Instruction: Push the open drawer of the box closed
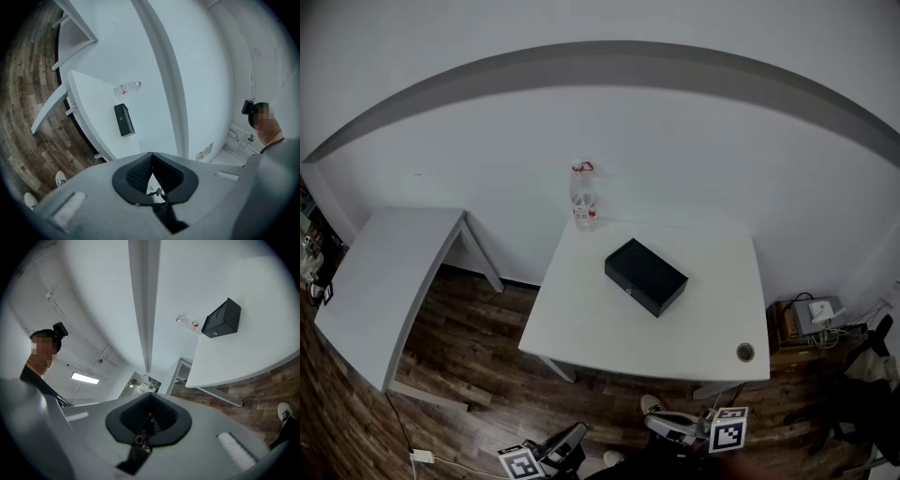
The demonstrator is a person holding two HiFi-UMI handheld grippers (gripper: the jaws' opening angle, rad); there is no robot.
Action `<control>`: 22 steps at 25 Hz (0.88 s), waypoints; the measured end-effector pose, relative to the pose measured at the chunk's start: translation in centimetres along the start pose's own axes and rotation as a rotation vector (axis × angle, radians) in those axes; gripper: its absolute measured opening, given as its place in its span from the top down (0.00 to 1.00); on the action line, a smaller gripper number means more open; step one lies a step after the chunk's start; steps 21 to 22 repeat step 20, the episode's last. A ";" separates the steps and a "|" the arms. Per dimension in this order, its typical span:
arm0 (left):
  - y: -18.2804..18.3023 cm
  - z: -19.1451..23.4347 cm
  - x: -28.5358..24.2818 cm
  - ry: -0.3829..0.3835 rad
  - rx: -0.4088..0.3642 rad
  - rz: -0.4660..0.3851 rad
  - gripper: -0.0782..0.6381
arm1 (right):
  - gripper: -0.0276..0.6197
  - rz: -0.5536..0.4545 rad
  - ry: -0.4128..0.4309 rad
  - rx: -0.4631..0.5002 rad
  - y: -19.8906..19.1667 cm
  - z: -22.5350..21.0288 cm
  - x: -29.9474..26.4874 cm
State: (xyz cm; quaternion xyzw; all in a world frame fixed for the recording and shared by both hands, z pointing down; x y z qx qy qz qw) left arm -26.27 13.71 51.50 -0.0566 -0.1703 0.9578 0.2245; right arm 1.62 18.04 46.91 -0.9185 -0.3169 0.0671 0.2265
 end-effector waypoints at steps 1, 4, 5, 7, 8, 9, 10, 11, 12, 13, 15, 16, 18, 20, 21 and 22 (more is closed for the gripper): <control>-0.1 0.0 0.0 0.000 0.003 -0.001 0.89 | 0.95 0.003 -0.001 0.001 -0.1 0.0 0.1; -0.2 0.1 0.2 0.004 -0.001 0.008 0.89 | 0.95 0.012 -0.003 0.003 -0.2 -0.2 0.0; -0.2 0.1 0.2 0.007 -0.003 0.012 0.89 | 0.95 0.015 -0.002 0.003 -0.2 -0.2 0.0; -0.4 0.0 0.1 0.007 -0.004 0.014 0.89 | 0.95 0.017 0.000 0.005 -0.3 -0.1 0.0; -0.4 -0.1 0.1 0.005 -0.003 0.014 0.89 | 0.95 0.016 0.001 0.006 -0.4 -0.1 0.1; -0.5 -0.1 0.0 0.004 -0.002 0.015 0.89 | 0.95 0.014 0.001 0.006 -0.4 0.0 0.2; -0.6 -0.2 0.0 0.003 -0.001 0.015 0.89 | 0.95 0.014 0.000 0.005 -0.4 -0.1 0.3; -0.7 -0.2 0.0 0.001 0.002 0.013 0.89 | 0.95 0.016 0.000 0.004 -0.4 -0.1 0.4; -0.7 -0.3 -0.1 -0.001 0.004 0.011 0.89 | 0.95 0.018 0.000 0.003 -0.4 -0.1 0.5; -0.8 -0.4 -0.1 -0.001 0.005 0.009 0.89 | 0.95 0.020 0.000 0.002 -0.4 -0.1 0.6; -0.9 -0.4 -0.1 0.002 0.006 0.007 0.89 | 0.95 0.022 0.003 0.002 -0.4 -0.1 0.7; -1.0 -0.5 -0.1 0.001 0.007 0.005 0.89 | 0.95 0.023 0.004 0.002 -0.4 0.0 0.7; -1.1 -0.5 0.0 0.001 0.008 0.002 0.89 | 0.95 0.025 0.005 0.001 -0.5 0.0 0.8; -1.1 -0.4 -0.1 0.003 0.009 0.002 0.89 | 0.95 0.026 0.006 0.001 -0.5 0.0 0.9; -1.1 -0.4 -0.1 0.003 0.009 0.002 0.89 | 0.95 0.026 0.006 0.001 -0.5 0.0 0.9; -1.1 -0.4 -0.1 0.003 0.009 0.002 0.89 | 0.95 0.026 0.006 0.001 -0.5 0.0 0.9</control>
Point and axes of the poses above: the fingertips, and each gripper's own axes: x backward along the fingers, z to its left, y out of its top, the point moved 9 cm from there along x, backward along the fingers, and after that the axes turned 2 degrees about y, right-handed, at the moved point
